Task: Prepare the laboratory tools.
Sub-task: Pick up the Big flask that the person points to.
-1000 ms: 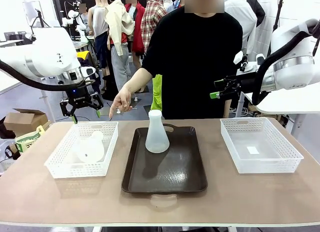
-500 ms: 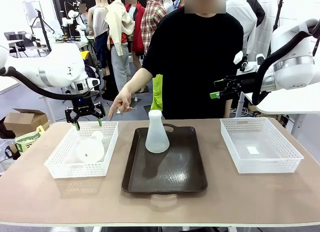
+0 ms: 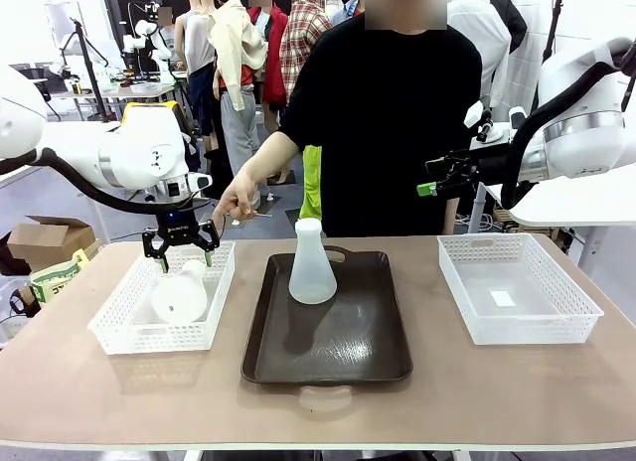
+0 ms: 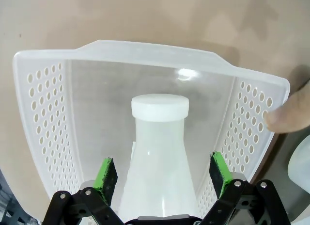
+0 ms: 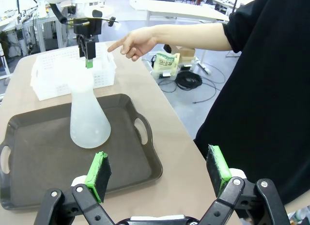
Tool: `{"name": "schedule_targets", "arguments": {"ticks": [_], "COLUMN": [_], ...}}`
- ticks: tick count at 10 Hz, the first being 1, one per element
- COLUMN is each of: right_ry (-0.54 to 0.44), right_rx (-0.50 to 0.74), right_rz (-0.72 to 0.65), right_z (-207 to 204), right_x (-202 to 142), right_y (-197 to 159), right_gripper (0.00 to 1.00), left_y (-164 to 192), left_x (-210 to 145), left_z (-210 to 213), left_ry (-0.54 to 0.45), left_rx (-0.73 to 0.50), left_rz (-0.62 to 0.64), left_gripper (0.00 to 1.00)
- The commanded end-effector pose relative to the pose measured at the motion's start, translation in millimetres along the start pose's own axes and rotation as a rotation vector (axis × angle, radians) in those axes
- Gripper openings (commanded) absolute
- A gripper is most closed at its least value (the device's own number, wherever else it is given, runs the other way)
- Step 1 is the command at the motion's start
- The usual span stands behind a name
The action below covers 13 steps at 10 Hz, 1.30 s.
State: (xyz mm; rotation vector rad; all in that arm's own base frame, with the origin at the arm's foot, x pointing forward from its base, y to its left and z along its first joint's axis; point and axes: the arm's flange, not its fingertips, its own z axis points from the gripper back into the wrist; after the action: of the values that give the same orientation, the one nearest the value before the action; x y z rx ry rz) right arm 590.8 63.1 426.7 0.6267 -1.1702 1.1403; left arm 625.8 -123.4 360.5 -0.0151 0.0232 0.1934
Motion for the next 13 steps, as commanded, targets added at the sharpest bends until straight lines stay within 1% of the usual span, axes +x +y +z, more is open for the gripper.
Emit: {"name": "schedule_targets", "arguments": {"ticks": [1, 2, 3, 9, 11, 13], "right_ry": [0.002, 0.002, 0.002, 0.002, 0.002, 0.002], "right_rx": [0.005, 0.005, 0.005, 0.005, 0.005, 0.005], "right_rz": [-0.001, -0.001, -0.001, -0.001, -0.001, -0.001], "right_z": [-0.2, -0.2, -0.2, -0.2, -0.2, -0.2], "right_x": [-1.3, -1.3, -1.3, -1.3, -1.3, -1.3], "right_y": [1.1, 1.1, 1.1, 1.1, 1.1, 1.1], "right_gripper": [1.0, 1.0, 1.0, 1.0, 1.0, 1.0], "left_y": [4.2, 5.2, -0.3, -0.3, 0.3, 0.5], "left_x": [9.5, 8.3, 1.8, 1.8, 3.1, 8.3], "left_z": [-0.6, -1.4, -1.0, -1.0, -3.4, -8.8], "left_ry": [-0.056, -0.068, -0.012, -0.012, -0.034, -0.034], "left_rx": [0.012, 0.011, -0.004, -0.004, -0.003, 0.012], "left_rz": [-0.032, -0.035, -0.009, -0.009, -0.02, -0.016], "left_gripper": [1.0, 1.0, 1.0, 1.0, 1.0, 1.0]}}
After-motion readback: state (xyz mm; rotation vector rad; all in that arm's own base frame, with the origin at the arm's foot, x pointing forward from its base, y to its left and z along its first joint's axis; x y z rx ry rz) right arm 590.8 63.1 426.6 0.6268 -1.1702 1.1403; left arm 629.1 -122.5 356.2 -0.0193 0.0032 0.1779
